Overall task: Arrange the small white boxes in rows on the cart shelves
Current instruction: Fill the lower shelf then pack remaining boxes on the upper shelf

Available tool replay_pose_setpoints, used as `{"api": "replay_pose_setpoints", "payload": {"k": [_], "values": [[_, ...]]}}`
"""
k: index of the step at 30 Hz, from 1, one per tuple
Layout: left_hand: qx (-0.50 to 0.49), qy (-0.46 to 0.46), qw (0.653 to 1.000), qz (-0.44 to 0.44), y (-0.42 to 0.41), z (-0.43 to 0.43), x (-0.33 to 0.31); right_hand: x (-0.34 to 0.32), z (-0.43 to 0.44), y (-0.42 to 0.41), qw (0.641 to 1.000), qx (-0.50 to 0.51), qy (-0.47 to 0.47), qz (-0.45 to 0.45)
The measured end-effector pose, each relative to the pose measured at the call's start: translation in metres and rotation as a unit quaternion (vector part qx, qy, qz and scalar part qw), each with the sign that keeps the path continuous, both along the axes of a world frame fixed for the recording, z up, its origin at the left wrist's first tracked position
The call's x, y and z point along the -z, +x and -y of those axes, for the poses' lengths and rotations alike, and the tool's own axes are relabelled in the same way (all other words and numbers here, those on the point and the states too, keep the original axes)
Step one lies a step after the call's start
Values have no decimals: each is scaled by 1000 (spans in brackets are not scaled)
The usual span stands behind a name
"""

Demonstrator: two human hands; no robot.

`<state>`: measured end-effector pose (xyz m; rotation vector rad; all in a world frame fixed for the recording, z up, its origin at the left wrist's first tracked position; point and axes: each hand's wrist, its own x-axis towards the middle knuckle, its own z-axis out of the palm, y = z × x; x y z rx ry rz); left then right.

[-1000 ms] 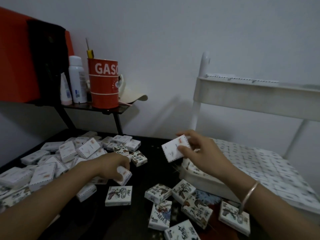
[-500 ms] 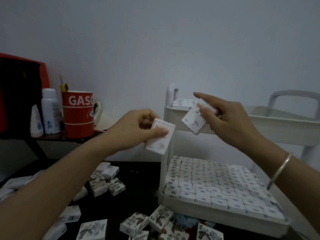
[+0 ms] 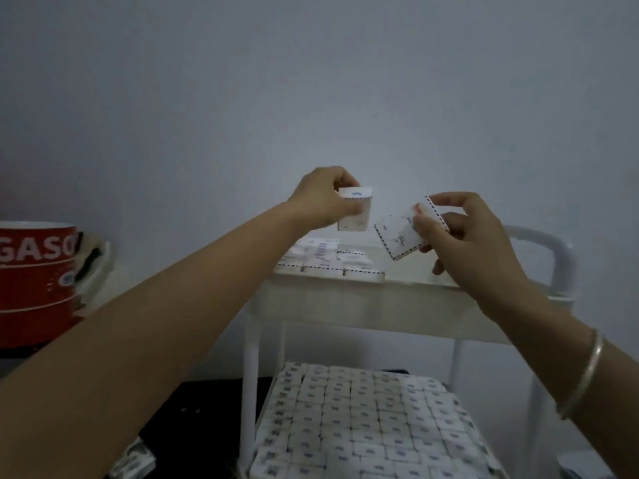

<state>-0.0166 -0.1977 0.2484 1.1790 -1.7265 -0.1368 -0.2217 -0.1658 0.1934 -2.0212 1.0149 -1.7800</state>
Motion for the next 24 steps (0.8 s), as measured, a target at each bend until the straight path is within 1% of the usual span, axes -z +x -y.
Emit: {"api": "replay_pose_setpoints", "payload": {"k": [2,6,11,14,16,19,21,24], "values": [[-18,11,998,53,-5,22,2,-3,9,-5,999,29,0,-17],[-28,22,988,148,-10,46,7,-18,28,-12,992,72,24,-102],[-77,29,967,243,-6,65,-4,-49,57,-8,972,128,37,-194],[-76,52,950,298,-3,74,-6,-64,74,6,954,160,20,-252],[-60,55,949,304,-2,78,-6,-70,85,17,941,183,6,-284],[-52,45,955,288,2,80,-6,-74,100,32,916,227,-22,-330],[-52,25,956,288,1,80,-5,-77,109,36,908,254,-37,-332],[-47,-8,961,272,-4,78,0,-79,117,40,911,271,-35,-308]]}}
